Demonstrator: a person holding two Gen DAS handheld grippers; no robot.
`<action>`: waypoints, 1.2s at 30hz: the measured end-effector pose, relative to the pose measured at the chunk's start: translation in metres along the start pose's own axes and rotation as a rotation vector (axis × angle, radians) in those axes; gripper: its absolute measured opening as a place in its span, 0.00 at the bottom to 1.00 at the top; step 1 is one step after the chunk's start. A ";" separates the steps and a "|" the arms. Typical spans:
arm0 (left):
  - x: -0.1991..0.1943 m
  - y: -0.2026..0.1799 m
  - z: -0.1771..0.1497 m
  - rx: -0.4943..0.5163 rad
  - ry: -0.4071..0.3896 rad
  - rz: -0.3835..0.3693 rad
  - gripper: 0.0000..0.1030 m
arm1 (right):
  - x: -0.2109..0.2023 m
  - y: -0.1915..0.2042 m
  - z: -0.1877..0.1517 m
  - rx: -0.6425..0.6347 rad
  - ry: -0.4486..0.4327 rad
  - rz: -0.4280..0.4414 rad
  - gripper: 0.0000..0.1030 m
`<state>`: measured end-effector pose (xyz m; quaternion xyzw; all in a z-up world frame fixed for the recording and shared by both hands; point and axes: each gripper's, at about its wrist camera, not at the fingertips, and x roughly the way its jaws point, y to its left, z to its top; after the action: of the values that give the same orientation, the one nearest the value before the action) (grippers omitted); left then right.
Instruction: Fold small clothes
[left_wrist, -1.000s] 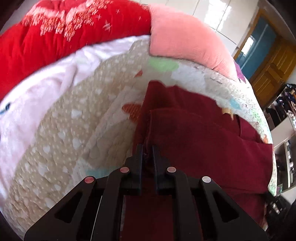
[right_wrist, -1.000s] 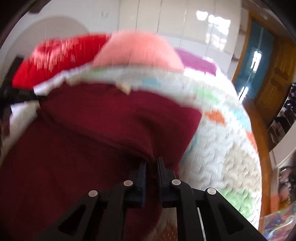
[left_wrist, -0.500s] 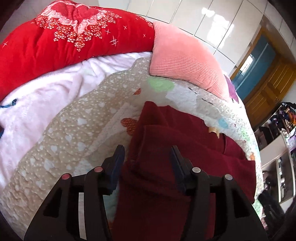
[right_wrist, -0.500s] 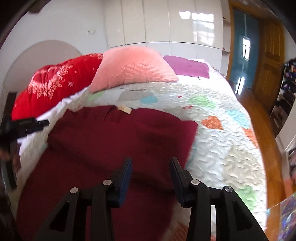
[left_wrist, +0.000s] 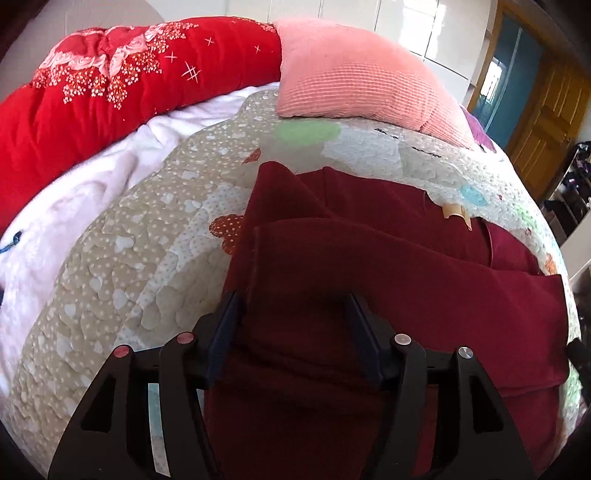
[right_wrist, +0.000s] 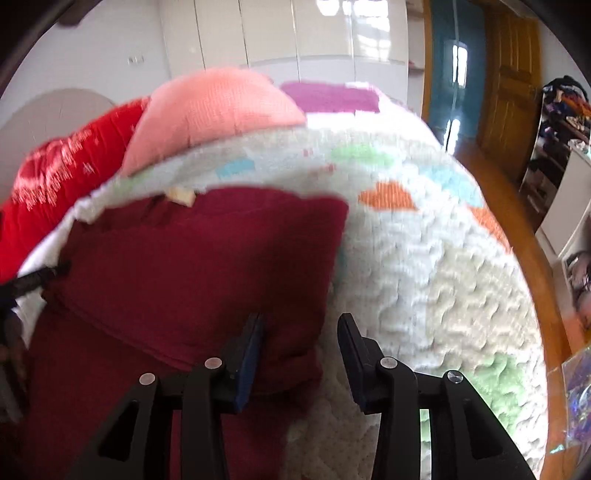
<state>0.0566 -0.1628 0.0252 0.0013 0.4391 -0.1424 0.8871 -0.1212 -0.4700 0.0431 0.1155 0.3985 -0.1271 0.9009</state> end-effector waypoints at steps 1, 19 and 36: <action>0.002 0.002 0.000 -0.009 -0.001 -0.003 0.58 | -0.005 0.003 0.003 -0.001 -0.028 0.013 0.38; 0.009 -0.007 -0.003 0.028 -0.029 0.039 0.63 | -0.004 0.010 0.001 0.033 0.003 0.044 0.35; -0.070 0.034 -0.080 0.023 0.068 -0.023 0.62 | -0.079 0.016 -0.072 -0.001 0.058 0.091 0.47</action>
<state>-0.0373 -0.1024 0.0263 0.0112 0.4674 -0.1576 0.8698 -0.2167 -0.4217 0.0568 0.1367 0.4190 -0.0821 0.8939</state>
